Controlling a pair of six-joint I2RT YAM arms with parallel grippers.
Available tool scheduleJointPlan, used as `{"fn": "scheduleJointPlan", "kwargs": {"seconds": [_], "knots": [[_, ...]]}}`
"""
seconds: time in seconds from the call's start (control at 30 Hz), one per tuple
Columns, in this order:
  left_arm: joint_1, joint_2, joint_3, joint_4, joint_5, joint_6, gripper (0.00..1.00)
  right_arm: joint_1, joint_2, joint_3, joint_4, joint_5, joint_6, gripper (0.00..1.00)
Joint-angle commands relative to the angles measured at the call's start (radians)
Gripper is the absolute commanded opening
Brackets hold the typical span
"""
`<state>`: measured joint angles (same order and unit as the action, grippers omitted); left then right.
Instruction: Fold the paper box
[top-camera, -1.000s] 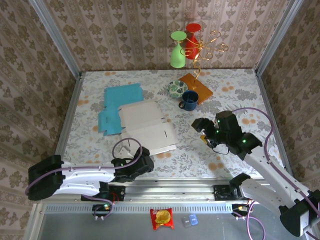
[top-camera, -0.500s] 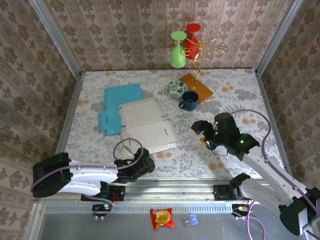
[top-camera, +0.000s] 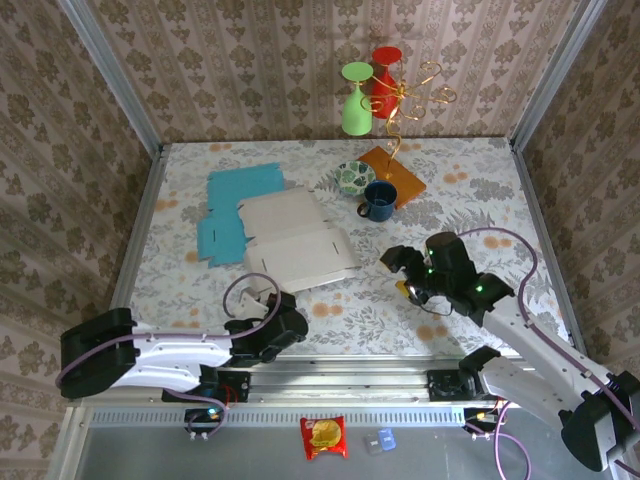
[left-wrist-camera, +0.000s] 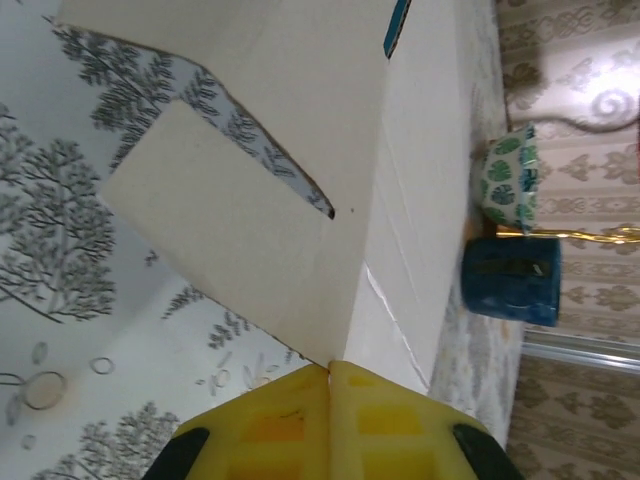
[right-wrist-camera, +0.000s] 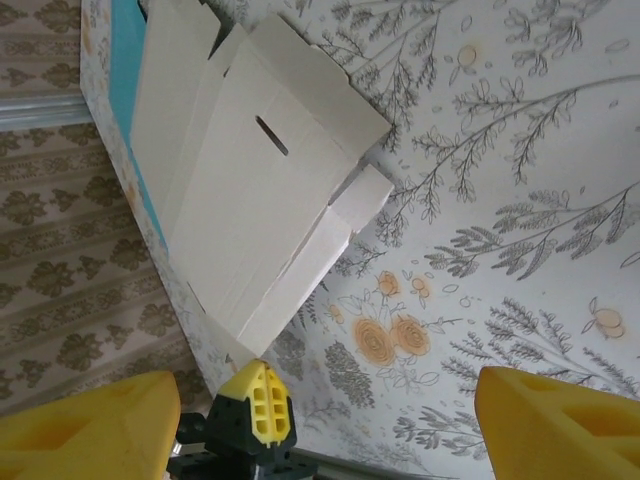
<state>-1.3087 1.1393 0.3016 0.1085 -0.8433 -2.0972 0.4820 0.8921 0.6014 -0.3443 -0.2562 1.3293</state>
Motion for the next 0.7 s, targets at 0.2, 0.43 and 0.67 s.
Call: {"fn": "scheduleJointPlan", "kwargs": {"seconds": [0.2, 0.43, 0.67], "knots": [[0.006, -0.055, 0.05, 0.057, -0.054, 0.022, 0.0, 0.3, 0.05, -0.159, 0.428, 0.317, 0.366, 0.7], [0.013, -0.074, 0.049, 0.1, -0.028, 0.058, 0.0, 0.424, 0.317, -0.146, 0.753, 0.446, 0.45, 0.59], [0.024, -0.095, 0.047, 0.121, 0.01, 0.075, 0.0, 0.469, 0.563, -0.086, 0.984, 0.486, 0.487, 0.52]]}}
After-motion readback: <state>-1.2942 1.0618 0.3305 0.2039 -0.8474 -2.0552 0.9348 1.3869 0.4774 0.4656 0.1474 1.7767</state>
